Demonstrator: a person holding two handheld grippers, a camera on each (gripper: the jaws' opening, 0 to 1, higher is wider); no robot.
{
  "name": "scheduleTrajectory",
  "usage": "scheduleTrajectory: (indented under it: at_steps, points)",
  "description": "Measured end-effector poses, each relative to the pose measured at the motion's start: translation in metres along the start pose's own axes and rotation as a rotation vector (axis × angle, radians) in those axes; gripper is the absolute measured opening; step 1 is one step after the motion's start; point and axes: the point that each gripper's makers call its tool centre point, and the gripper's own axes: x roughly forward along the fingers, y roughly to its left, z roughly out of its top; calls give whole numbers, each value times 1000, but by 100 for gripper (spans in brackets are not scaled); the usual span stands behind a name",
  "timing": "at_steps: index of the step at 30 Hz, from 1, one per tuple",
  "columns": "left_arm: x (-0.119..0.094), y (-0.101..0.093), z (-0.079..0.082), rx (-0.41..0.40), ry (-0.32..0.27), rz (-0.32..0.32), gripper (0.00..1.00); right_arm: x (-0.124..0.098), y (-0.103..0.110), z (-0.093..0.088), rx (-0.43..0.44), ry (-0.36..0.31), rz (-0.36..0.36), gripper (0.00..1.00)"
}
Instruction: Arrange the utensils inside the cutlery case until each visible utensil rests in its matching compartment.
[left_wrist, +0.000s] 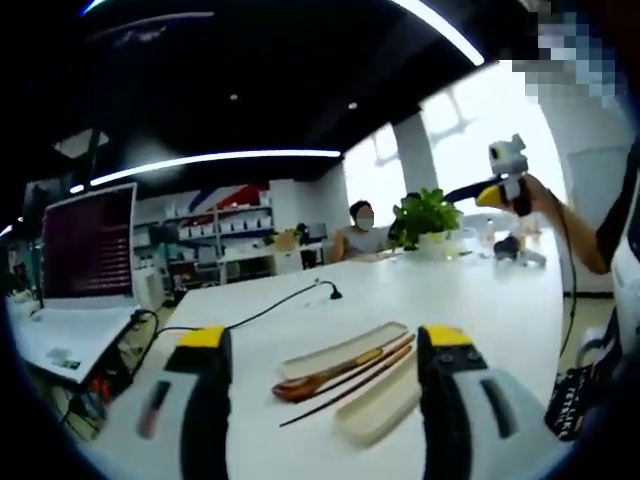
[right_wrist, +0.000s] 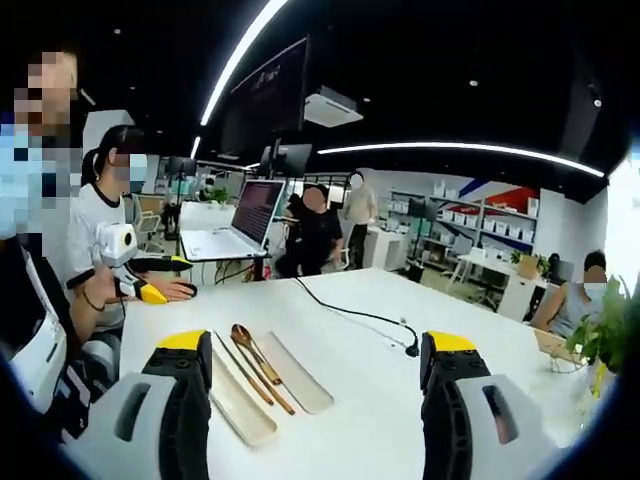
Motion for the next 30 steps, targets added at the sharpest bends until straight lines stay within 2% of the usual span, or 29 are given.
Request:
scheduleTrajectory:
  at_steps: [6,9,11,14,16,19,21,23,25,27,30]
  points:
    - [6,6,-1,1,32,-13,66,22,7,-13,20,31,69,85]
    - [10,6,-17,67,172,-61,66,31,10,-17,18,52,93,85]
    - [16,5,-19,131,221,-79,64,38,12,-20,9,63,101,83]
    - [23,4,-17,145,244,-103,58,45,13,-22,-3,67,108,80]
    - [26,2,-17,158,268,-140,56,51,18,-26,-5,81,135,79]
    - [28,-5,-22,220,306,-218,57,56,20,-29,2,84,150,77]
    - [31,-5,-25,218,327,-219,54,60,20,-34,-4,101,157,77]
    - [32,-1,-32,264,371,-224,51,65,20,-40,-21,122,159,76]
    - [33,4,-41,320,427,-221,51,70,21,-43,-32,131,167,75]
    - [35,12,-52,369,483,-216,52,75,20,-44,-28,127,163,78]
    - [38,25,-66,437,561,-190,64,82,19,-46,-53,133,163,77]
